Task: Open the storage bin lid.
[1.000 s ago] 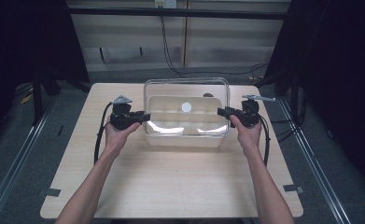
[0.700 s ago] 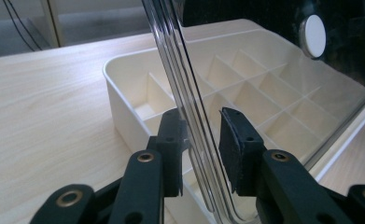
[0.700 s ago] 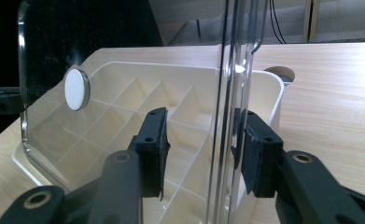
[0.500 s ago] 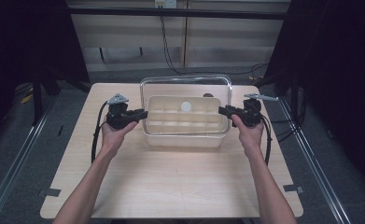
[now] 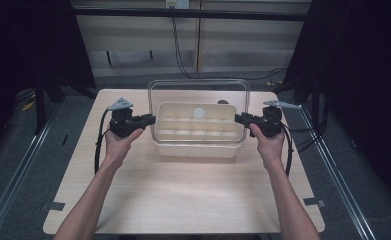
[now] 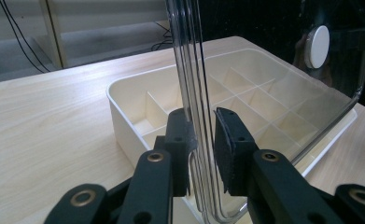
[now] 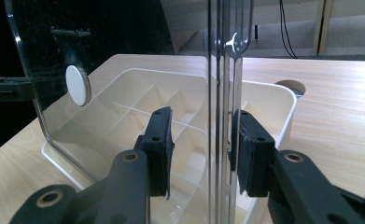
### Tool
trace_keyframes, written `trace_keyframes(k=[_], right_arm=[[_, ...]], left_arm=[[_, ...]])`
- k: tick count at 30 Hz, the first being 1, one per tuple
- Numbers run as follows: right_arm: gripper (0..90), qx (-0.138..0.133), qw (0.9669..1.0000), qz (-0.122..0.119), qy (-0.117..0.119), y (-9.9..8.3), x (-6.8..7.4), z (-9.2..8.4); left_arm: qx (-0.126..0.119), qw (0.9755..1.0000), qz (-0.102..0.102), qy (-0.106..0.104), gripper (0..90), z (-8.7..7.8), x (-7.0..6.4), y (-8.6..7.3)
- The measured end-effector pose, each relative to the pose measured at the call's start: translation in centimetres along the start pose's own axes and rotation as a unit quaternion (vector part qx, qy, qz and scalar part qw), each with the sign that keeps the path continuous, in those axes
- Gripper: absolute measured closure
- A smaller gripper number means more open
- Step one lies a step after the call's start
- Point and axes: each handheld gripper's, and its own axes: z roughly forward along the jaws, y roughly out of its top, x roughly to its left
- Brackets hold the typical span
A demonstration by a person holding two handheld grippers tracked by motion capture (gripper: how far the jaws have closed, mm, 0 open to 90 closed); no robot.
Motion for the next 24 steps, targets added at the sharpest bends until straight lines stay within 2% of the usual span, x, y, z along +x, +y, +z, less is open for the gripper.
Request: trace_keyframes(k=[5,7,14,16,24], right_arm=[[61.7,-0.006,1.0,-0.003,0.007,0.1,0.4,-0.2],[61.9,-0.004,0.9999,-0.006,0.009,0.1,0.6,-0.3],[62.2,-0.008,0.9998,-0.007,0.015,0.0,0.8,-0.6],[62.2,-0.009,0.9998,-0.007,0.016,-0.1,0.9,-0.8],[62.7,-0.014,0.9996,-0.009,0.02,-0.4,1.3,-1.7]], left_arm=[[-0.008,0.9999,0.006,0.002,76.2,-0.9,-0.2,0.3],[-0.011,0.9999,0.005,-0.005,76.3,-1.1,-0.1,0.3],[-0.011,0.9999,0.01,-0.002,76.4,-1.6,-0.5,0.5],[-0.013,0.9997,0.017,-0.007,76.3,-1.9,-0.7,0.5],[-0.016,0.9996,0.017,-0.012,76.4,-2.5,-1.1,0.0]])
